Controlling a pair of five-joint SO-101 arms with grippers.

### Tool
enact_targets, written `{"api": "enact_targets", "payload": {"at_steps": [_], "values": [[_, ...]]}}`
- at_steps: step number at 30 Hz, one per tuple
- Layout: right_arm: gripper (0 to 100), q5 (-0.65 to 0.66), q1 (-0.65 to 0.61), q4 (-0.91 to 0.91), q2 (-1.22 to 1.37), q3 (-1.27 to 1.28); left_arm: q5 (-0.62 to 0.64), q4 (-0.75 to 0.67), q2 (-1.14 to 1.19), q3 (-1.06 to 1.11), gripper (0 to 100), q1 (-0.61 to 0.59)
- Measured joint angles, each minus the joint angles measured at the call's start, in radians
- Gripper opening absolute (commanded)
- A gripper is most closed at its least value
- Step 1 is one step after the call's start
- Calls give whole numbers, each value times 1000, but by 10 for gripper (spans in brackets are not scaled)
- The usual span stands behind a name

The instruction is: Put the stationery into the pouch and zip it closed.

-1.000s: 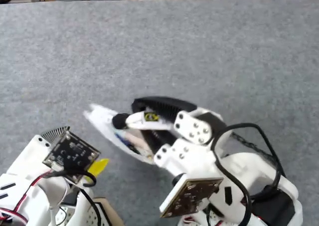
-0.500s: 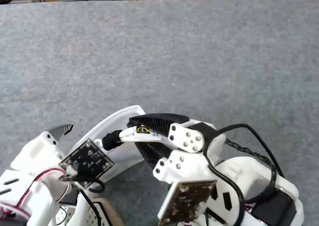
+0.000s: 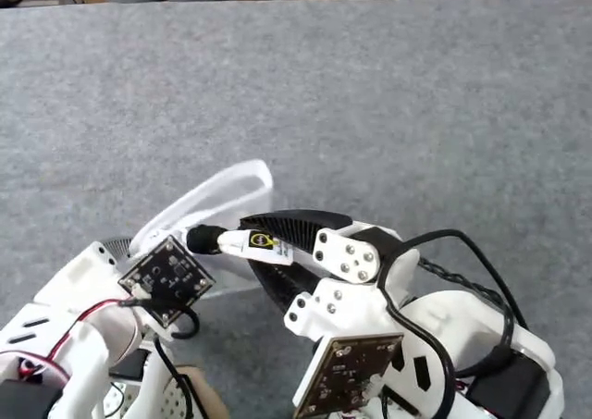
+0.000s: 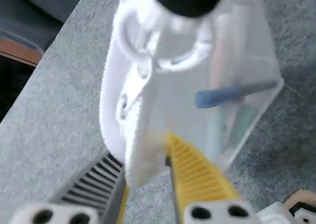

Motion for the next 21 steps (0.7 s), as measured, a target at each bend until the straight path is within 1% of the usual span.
{"api": "enact_targets", "payload": {"at_steps": [3, 11, 16, 21], "values": [[12, 0, 0, 0, 0, 0, 23, 0, 0, 0, 30, 0], [12, 0, 0, 0, 0, 0, 28, 0, 0, 0, 29, 3], [12, 0, 0, 0, 0, 2, 34, 0, -2, 0, 29, 74], [12, 0, 0, 0, 0, 8, 118, 0, -20, -5, 29, 101]]}}
